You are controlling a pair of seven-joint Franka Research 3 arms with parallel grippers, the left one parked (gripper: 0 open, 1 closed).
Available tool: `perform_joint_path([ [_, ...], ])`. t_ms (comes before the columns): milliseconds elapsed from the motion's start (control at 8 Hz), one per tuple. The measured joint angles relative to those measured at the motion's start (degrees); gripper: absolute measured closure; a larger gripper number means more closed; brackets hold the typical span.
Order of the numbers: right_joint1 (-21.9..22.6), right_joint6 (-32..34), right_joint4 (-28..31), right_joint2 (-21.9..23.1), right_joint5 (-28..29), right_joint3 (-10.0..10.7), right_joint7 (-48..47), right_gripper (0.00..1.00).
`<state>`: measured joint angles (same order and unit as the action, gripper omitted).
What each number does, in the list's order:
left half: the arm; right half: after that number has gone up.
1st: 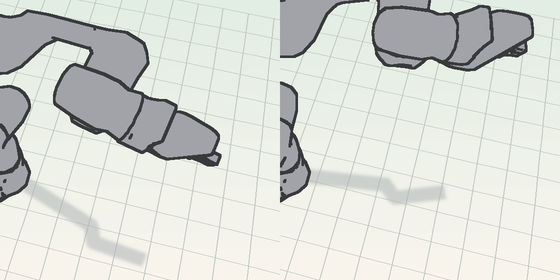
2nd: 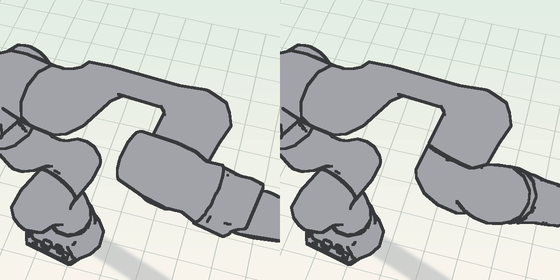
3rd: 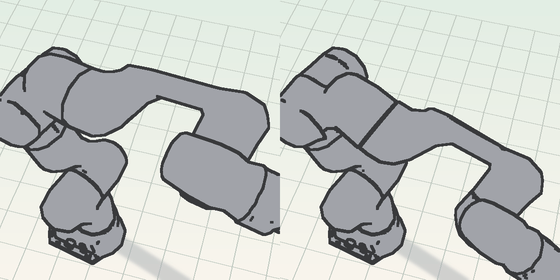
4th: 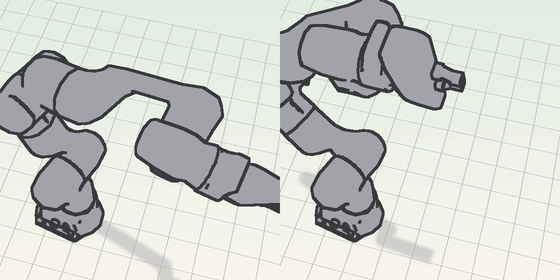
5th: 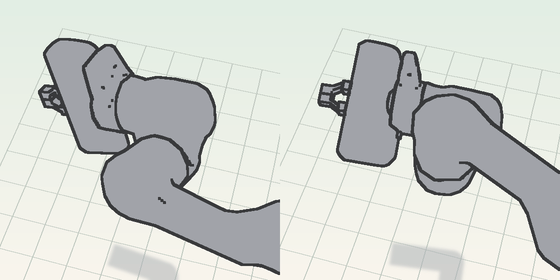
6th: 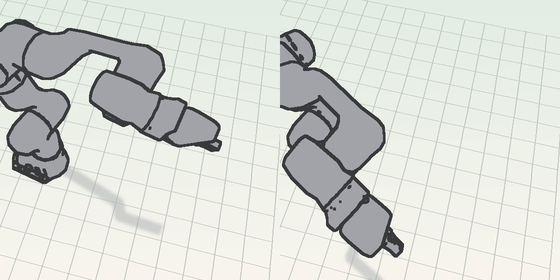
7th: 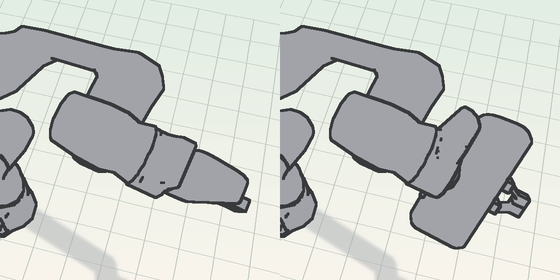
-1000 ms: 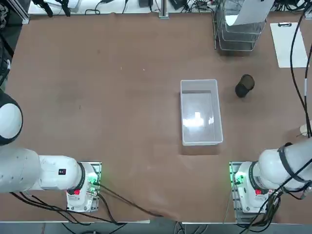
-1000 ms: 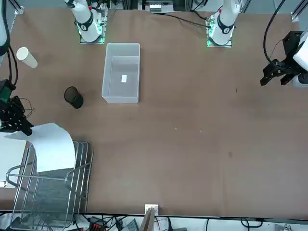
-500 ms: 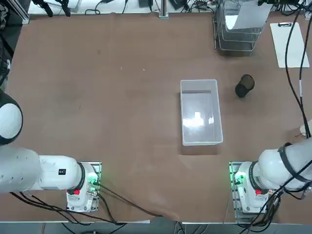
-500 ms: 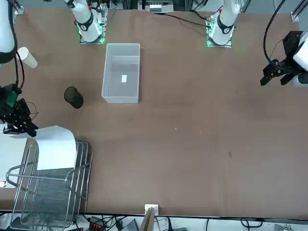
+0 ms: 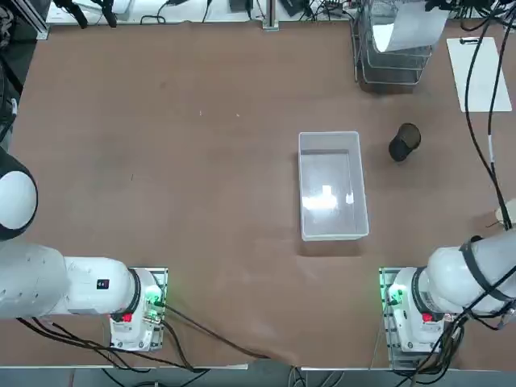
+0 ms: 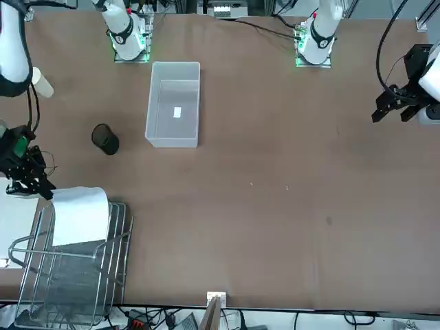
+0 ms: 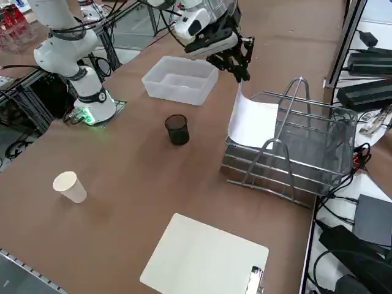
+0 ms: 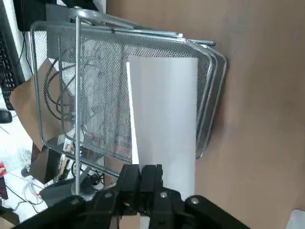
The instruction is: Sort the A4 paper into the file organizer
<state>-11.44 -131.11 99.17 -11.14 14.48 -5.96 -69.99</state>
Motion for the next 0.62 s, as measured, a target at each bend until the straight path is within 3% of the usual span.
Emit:
perform_joint_path([
  [625,0.03,-1.35,0.30,0.11,0.01,-0.03,-4.69,0.99],
])
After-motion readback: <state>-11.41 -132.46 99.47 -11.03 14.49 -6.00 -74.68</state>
